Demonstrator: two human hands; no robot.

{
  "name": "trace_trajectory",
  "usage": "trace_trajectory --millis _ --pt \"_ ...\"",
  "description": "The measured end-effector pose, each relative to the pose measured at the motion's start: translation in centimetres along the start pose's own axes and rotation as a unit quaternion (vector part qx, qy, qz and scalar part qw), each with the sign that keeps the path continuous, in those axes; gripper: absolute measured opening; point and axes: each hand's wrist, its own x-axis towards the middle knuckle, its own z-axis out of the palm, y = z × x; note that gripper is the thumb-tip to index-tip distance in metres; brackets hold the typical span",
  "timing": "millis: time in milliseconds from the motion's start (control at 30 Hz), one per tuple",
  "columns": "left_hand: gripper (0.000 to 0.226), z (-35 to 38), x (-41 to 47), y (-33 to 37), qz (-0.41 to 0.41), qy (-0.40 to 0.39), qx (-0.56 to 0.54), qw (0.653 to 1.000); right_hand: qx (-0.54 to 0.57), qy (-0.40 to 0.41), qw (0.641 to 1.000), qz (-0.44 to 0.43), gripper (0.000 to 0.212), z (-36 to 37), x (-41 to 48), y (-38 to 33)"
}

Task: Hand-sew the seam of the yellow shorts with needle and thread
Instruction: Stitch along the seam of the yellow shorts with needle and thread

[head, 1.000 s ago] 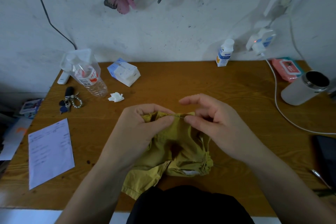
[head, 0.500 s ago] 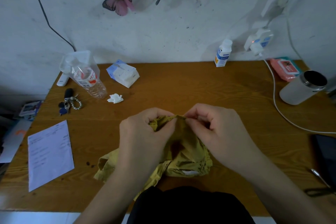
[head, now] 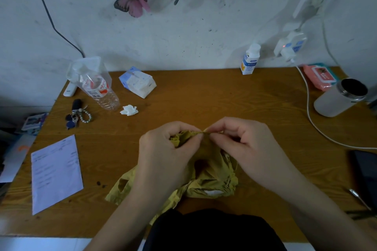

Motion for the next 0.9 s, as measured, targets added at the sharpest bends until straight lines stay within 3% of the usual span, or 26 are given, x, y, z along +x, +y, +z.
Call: trace_trajectory --millis 133,267,533,733,900 --pt "0.012 0.0 0.1 -0.3 -0.03 0.01 -0.03 0.999 0.08 -0.042 0.996 0.024 0.014 -0.7 0.3 0.1" --pt "0.006 -0.3 0.6 -0.3 -0.089 -0.046 -0.1 0.99 0.148 -0.088 0.984 0.053 0.014 -1.3 0.5 0.5" --pt "0.019 -0.8 1.6 -0.3 -0.223 -0.187 -0.269 0.918 0.262 -0.176 0.943 0.106 0.013 -2.2 0.9 1.5" --pt "0.014 -0.7 1.7 -0.3 -0.262 -0.229 -0.338 0.874 0.346 -0.195 0.91 0.121 0.008 -2.0 0.9 2.2" --pt "0.013 -0.3 1.7 -0.7 -0.295 -0.236 -0.378 0.845 0.346 -0.182 0.914 0.106 0.008 -1.6 0.7 2.4"
